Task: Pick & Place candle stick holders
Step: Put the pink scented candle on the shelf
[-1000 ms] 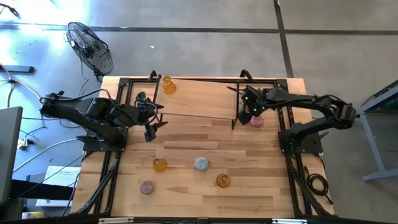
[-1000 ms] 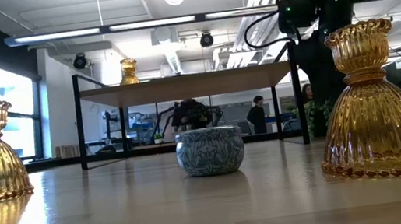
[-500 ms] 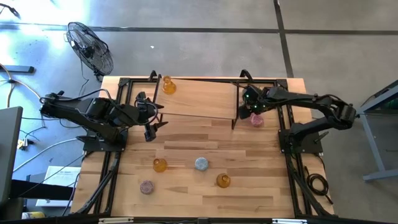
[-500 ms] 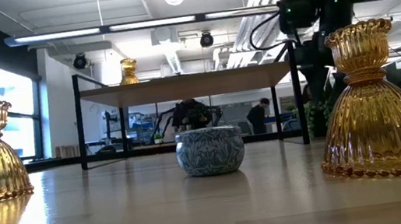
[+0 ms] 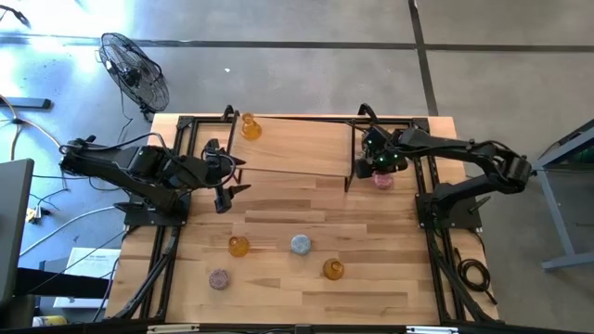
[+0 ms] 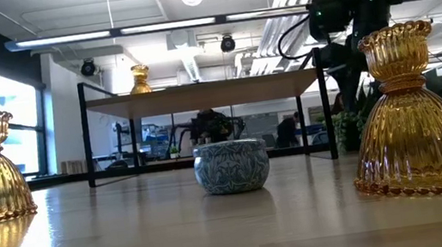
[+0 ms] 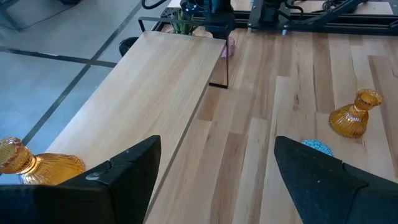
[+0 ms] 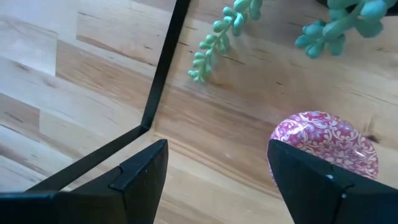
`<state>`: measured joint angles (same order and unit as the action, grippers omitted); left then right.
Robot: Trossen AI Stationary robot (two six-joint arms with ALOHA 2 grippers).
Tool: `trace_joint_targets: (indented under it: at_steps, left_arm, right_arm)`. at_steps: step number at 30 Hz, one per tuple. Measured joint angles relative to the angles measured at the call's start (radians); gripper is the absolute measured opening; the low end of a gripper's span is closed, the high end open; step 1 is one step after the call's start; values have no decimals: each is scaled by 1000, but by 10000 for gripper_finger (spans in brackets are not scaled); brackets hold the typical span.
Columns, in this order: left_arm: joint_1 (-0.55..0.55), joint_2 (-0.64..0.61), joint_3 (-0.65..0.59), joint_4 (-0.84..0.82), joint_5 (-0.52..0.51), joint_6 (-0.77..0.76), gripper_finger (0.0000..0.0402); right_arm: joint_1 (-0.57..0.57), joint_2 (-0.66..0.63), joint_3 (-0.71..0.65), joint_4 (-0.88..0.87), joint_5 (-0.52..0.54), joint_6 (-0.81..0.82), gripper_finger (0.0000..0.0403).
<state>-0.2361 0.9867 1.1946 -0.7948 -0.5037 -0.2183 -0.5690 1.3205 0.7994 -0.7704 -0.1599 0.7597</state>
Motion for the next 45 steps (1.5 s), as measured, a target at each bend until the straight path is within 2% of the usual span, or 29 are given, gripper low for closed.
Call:
trace_joint_targets:
  at_steps: [16, 21, 29, 36, 45]
  left_arm:
    - [0, 0, 0, 0, 0, 4, 309]
    - [0, 0, 0, 0, 0, 4, 309]
    - [0, 0, 0, 0, -1, 4, 309]
    - [0, 0, 0, 0, -1, 4, 309]
    - [0, 0, 0, 0, -1, 4, 309]
  right_arm:
    - [0, 0, 0, 5, 9, 9, 271]
    - [0, 0, 0, 15, -31, 98, 271]
    - [0, 0, 0, 49, -21, 228, 271]
    - [0, 0, 0, 52, -83, 215, 272]
    - [0, 0, 0, 52, -98, 204, 273]
